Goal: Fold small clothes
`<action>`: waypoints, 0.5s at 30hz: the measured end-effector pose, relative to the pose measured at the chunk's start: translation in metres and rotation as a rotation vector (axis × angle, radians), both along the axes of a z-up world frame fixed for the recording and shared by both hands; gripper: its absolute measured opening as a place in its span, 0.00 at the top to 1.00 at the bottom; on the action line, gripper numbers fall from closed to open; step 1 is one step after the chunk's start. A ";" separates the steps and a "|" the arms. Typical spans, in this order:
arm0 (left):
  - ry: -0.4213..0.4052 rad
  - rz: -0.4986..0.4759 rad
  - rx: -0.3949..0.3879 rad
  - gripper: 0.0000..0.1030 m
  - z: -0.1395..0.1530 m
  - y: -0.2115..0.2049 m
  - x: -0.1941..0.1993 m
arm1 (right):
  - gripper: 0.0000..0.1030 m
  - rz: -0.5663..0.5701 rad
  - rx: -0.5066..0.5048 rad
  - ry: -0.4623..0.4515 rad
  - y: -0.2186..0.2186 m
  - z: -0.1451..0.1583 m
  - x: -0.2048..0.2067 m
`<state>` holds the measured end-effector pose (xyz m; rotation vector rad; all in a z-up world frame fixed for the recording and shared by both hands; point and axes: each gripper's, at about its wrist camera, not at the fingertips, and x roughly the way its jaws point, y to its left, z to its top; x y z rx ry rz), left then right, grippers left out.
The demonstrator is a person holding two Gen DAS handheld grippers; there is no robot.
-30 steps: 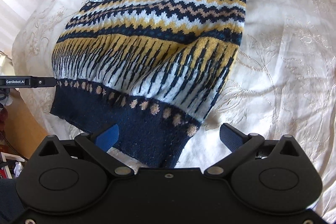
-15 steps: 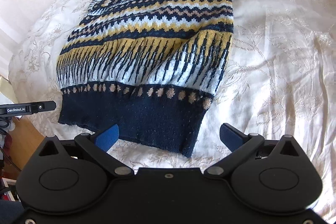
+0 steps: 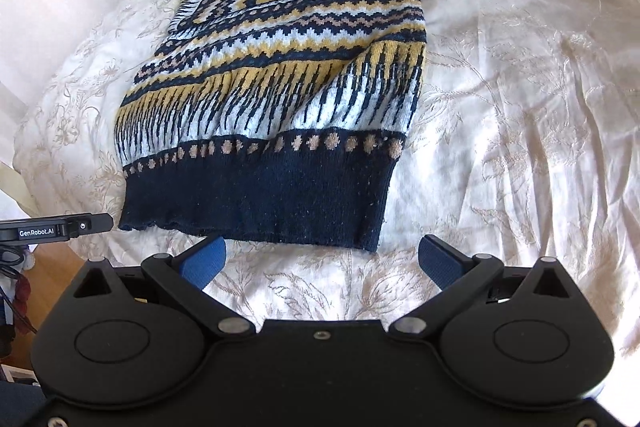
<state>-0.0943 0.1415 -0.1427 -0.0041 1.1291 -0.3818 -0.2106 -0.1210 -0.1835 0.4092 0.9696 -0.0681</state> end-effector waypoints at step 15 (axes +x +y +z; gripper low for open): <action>0.014 0.009 0.008 0.36 -0.019 -0.009 0.026 | 0.01 -0.008 0.020 0.016 -0.002 -0.011 0.016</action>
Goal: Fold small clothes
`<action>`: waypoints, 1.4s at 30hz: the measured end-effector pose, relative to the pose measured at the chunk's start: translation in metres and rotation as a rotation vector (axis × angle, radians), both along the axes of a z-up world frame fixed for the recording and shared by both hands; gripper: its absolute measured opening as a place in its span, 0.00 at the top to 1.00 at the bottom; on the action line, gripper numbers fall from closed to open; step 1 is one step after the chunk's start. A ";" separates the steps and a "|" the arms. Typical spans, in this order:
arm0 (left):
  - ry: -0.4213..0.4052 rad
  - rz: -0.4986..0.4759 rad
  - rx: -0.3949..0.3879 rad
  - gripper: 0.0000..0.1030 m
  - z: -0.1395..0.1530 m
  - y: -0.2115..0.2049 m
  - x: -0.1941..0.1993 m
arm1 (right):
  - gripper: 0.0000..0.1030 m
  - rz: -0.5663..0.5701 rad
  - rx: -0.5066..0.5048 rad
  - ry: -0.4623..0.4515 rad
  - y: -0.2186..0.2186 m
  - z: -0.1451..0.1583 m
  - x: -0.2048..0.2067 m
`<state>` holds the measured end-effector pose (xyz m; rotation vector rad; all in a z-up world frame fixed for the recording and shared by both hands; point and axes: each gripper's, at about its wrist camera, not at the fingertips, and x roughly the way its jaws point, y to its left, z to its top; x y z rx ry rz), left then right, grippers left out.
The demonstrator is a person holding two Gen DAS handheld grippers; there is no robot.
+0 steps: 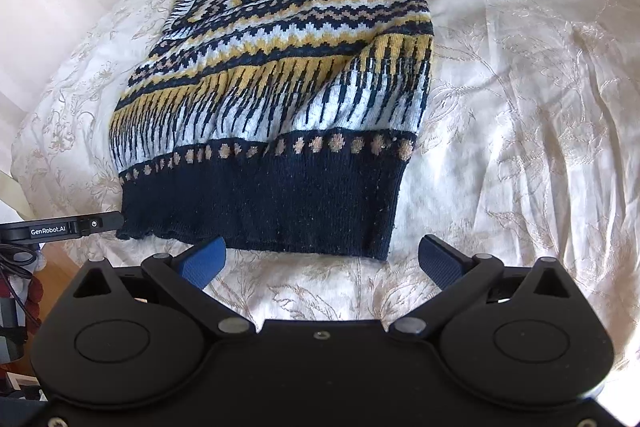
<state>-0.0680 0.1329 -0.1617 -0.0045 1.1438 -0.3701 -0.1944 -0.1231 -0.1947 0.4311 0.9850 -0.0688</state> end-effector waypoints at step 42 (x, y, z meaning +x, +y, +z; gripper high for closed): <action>0.037 -0.036 0.045 0.45 -0.023 -0.025 0.037 | 0.09 0.053 0.158 0.122 -0.036 -0.046 0.050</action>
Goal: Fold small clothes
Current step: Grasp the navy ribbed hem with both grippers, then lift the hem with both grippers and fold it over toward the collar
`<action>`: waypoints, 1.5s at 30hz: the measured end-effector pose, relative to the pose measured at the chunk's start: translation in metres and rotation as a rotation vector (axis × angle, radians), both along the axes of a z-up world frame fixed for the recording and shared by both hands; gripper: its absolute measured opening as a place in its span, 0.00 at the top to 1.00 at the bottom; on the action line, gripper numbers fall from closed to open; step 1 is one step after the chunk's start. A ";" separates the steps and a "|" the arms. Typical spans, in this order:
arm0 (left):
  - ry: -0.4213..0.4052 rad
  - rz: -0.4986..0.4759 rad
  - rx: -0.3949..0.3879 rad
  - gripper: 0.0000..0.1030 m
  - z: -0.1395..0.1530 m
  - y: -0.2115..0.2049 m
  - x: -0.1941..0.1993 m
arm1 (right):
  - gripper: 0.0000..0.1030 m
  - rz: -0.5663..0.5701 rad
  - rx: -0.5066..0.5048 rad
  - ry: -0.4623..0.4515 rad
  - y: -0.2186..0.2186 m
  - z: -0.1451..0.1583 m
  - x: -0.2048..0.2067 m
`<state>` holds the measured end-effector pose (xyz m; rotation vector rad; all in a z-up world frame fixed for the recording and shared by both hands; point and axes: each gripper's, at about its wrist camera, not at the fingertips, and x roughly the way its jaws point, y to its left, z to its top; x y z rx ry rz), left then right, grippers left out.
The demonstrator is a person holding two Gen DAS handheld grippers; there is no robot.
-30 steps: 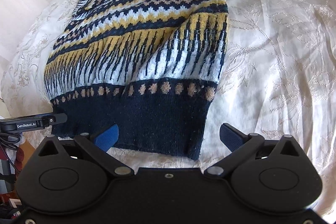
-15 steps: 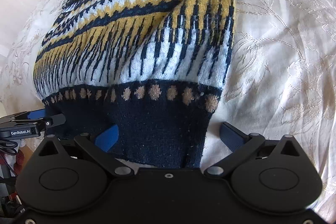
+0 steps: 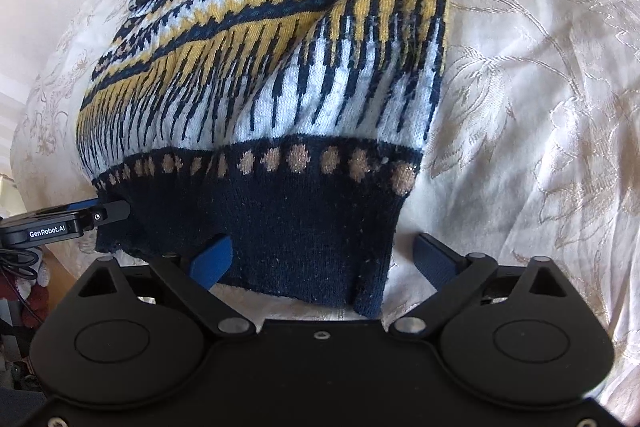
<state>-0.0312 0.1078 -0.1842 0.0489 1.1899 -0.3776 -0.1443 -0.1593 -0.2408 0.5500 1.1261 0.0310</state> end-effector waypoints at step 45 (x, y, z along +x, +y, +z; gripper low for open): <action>-0.344 0.208 -0.329 0.95 0.143 -0.046 0.253 | 0.88 -0.197 0.097 -0.418 -0.143 0.130 0.239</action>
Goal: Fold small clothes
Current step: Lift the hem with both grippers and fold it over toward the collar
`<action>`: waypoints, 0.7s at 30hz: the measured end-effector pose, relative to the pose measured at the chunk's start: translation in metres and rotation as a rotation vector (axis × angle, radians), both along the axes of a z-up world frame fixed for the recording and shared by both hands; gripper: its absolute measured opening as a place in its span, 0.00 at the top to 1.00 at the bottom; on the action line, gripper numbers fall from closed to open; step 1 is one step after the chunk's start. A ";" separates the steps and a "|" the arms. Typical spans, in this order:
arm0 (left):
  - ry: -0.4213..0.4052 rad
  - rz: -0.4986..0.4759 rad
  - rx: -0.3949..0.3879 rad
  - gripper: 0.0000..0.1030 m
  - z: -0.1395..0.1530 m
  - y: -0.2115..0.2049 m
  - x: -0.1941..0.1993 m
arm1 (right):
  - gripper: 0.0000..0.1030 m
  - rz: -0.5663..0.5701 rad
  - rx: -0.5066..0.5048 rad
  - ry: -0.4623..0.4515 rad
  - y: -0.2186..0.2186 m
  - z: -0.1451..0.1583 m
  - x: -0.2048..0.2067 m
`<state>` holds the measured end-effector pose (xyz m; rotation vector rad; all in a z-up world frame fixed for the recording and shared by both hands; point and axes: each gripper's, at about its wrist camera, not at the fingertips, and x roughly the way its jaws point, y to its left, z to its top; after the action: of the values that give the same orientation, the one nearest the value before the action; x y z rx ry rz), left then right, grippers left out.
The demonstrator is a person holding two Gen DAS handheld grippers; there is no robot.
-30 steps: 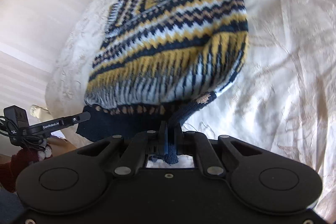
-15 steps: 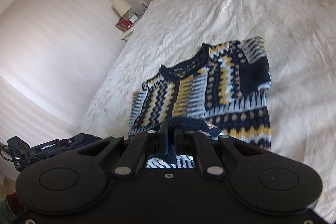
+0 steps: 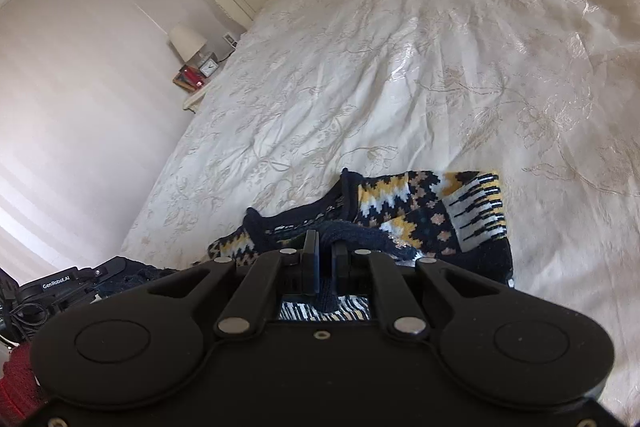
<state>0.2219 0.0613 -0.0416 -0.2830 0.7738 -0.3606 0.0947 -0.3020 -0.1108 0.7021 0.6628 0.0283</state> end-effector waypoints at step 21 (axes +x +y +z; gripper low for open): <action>0.182 -0.121 0.130 0.71 -0.071 -0.001 0.084 | 0.63 -0.062 -0.087 0.135 -0.008 -0.051 0.080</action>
<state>0.3063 0.0601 -0.1130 -0.1478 0.9916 -0.4004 0.1744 -0.3101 -0.1621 0.6446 0.7667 -0.1053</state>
